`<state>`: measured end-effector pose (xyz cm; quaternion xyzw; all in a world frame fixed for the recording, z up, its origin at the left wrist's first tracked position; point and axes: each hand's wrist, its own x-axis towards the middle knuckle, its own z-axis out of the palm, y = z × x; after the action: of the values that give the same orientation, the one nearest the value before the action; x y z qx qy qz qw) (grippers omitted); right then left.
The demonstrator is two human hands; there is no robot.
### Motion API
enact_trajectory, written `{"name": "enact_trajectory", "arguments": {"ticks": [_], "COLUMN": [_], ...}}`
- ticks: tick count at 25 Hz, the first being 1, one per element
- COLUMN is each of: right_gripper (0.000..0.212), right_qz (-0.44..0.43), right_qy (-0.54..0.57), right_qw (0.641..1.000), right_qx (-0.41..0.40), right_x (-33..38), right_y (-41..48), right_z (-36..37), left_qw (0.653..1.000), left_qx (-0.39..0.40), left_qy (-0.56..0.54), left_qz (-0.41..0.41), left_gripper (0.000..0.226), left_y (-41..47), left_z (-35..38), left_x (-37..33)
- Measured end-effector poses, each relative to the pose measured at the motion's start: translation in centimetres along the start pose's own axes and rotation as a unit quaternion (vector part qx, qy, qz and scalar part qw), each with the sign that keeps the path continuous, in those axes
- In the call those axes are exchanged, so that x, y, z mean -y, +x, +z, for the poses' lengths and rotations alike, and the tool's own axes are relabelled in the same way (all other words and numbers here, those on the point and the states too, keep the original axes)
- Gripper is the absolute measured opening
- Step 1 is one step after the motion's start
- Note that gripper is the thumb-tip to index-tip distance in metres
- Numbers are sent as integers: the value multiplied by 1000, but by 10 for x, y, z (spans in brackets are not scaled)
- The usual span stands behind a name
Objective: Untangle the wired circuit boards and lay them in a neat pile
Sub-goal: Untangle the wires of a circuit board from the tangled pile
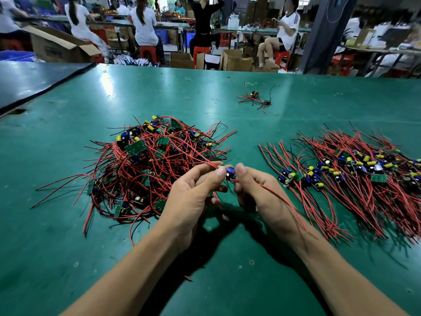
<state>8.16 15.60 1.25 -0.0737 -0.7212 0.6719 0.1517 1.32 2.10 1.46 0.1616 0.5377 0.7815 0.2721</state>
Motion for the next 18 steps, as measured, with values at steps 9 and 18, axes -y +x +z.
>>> {"name": "enact_trajectory", "arguments": {"ticks": [9, 18], "right_gripper": [39, 53], "right_qz": [129, 184], "right_qy": [302, 235], "right_qw": [944, 954], "right_qx": [40, 27], "right_x": [7, -1], "right_y": [2, 5], "right_z": [-22, -20], "left_qw": [984, 982], "left_qx": [113, 116], "left_qy": [-120, -68], "left_qz": [-63, -132], "left_gripper": [20, 21], "left_y": [-2, -1], "left_z": [-1, 1], "left_x": [-6, 1]}}
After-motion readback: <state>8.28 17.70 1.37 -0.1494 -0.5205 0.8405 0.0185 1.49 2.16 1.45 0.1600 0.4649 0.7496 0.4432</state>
